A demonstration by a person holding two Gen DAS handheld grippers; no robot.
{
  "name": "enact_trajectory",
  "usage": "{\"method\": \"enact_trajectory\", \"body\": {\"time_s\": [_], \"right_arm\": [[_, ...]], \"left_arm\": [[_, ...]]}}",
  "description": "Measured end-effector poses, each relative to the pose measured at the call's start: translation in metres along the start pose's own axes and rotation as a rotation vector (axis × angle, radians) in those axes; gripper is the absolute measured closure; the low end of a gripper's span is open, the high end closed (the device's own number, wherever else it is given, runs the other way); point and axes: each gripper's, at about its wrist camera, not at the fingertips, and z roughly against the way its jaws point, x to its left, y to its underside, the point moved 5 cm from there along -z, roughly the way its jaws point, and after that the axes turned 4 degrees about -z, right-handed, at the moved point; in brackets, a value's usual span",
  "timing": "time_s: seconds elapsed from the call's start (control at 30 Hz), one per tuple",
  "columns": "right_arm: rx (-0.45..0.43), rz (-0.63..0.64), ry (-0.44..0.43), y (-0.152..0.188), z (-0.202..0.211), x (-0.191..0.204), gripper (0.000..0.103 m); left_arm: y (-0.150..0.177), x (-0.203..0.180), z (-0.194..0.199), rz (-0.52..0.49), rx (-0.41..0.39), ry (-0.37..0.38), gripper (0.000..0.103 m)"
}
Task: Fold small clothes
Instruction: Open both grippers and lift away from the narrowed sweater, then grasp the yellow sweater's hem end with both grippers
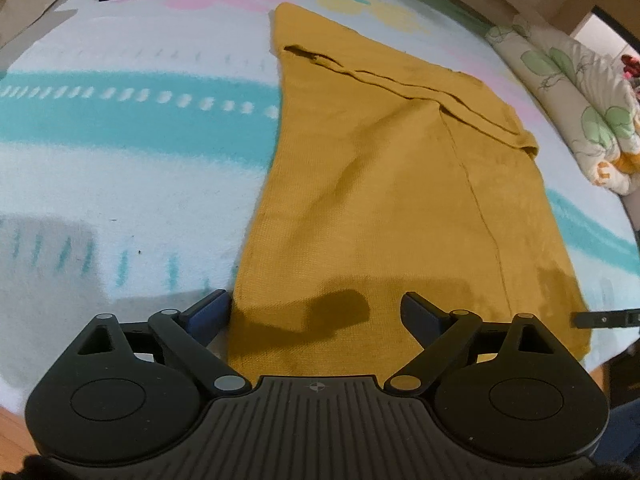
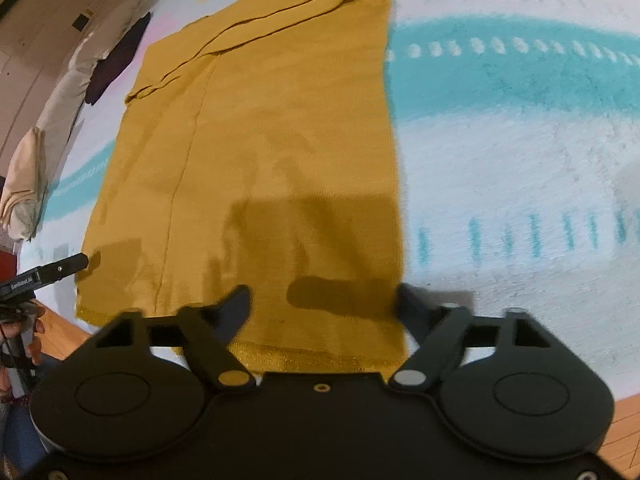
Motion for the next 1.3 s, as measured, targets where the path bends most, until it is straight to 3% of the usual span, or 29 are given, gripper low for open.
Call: {"method": "enact_trajectory", "body": {"time_s": [0.03,0.07,0.1,0.17,0.23,0.27,0.37,0.57,0.8,1.0,1.3], "right_arm": [[-0.001,0.003,0.005,0.000,0.001,0.000,0.051],[0.003,0.001,-0.001,0.000,0.000,-0.001,0.080],[0.017,-0.009,-0.015,0.000,-0.001,-0.001,0.087],[0.037,-0.012,-0.033,0.002,-0.004,-0.001,0.087],[0.026,0.031,-0.018,0.001,-0.003,0.006,0.087],[0.016,0.047,-0.019,0.001,-0.002,0.011,0.087],[-0.033,0.056,-0.059,-0.005,0.006,0.017,0.089],[-0.199,-0.001,-0.157,-0.020,0.039,0.014,0.089],[-0.370,-0.115,-0.239,-0.043,0.067,0.008,0.089],[-0.458,-0.183,-0.266,-0.066,0.081,0.002,0.089],[-0.515,-0.229,-0.258,-0.110,0.087,-0.004,0.089]], "left_arm": [[0.001,-0.002,-0.001,-0.015,0.006,-0.014,0.012],[0.001,-0.004,-0.002,-0.034,0.013,-0.030,0.012],[0.002,-0.008,-0.003,-0.062,0.020,-0.050,0.012],[0.003,-0.011,-0.003,-0.095,0.024,-0.094,0.025],[0.002,-0.012,0.001,-0.133,-0.004,-0.165,0.087],[0.001,-0.010,0.004,-0.129,-0.015,-0.149,0.094],[0.000,-0.007,0.011,-0.056,-0.041,-0.074,0.095],[-0.018,-0.009,0.037,-0.001,-0.173,-0.023,0.095],[-0.045,-0.011,0.052,0.066,-0.243,0.016,0.095],[-0.075,-0.013,0.054,0.108,-0.279,0.039,0.095],[-0.146,-0.015,0.055,0.069,-0.334,0.004,0.098]]}}
